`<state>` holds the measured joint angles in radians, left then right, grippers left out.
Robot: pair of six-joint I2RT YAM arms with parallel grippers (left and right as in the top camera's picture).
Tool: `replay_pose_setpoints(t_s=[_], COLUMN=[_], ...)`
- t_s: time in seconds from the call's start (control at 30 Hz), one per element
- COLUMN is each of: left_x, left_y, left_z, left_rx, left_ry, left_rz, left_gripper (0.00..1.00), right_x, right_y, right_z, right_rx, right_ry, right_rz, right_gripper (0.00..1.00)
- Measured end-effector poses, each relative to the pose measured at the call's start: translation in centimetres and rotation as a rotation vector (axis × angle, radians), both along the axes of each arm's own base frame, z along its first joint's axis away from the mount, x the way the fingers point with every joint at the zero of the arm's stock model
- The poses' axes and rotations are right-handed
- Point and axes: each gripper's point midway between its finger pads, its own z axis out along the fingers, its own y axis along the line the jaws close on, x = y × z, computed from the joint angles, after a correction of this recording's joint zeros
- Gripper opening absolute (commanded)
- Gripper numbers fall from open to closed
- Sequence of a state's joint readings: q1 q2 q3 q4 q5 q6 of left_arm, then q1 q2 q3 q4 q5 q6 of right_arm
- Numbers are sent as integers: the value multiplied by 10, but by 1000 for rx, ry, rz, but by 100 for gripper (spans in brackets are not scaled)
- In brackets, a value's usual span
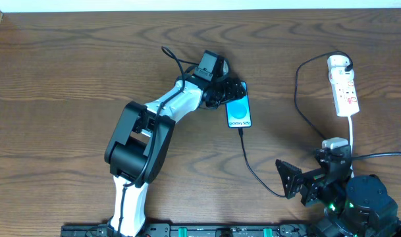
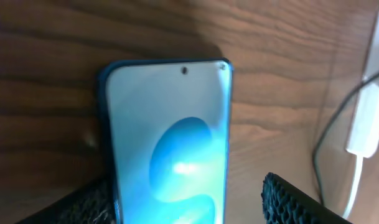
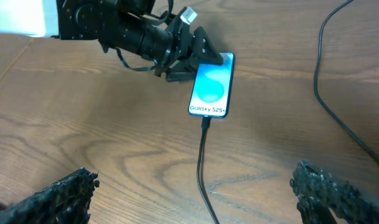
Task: Plug charger to phone and switch on socket
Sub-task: 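Lower the phone flat onto the table with the left gripper and release, then retract the left arm to rest and move the right gripper toward the power strip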
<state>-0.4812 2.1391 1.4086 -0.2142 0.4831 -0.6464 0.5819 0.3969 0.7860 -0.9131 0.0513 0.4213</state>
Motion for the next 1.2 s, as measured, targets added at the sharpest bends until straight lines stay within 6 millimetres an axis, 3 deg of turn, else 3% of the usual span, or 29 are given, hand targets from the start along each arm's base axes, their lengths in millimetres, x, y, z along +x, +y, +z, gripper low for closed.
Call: replay_pose_setpoints(t_s=[0.17,0.3,0.57,0.73,0.97,1.03,1.2], left_x=[6,14,33,32,-5,-15,-40], left_y=[8,15,51,100,187,207,255], left_z=[-1,-1,-3,-6,-6,5,82], left_rx=[47,94,223,312,436,450,439], left_ry=[-26,-62,-115,-56,123,151,121], left_rz=[32,61,140,183,229,248,343], left_gripper=[77,91,93,93,93,93,93], right_x=[2,4,6,11,27,33,48], right_y=[-1,0,0,-2,3,5,9], right_z=[2,6,9,4,-17,-26,-56], right_rx=[3,9,40,37,37,36,38], right_ry=[-12,-25,-24,-26,-44,-53,-43], right_rz=[-8,-11,-34,-58,-83,-96,-131], right_gripper=[99,99,99,99,99,99,99])
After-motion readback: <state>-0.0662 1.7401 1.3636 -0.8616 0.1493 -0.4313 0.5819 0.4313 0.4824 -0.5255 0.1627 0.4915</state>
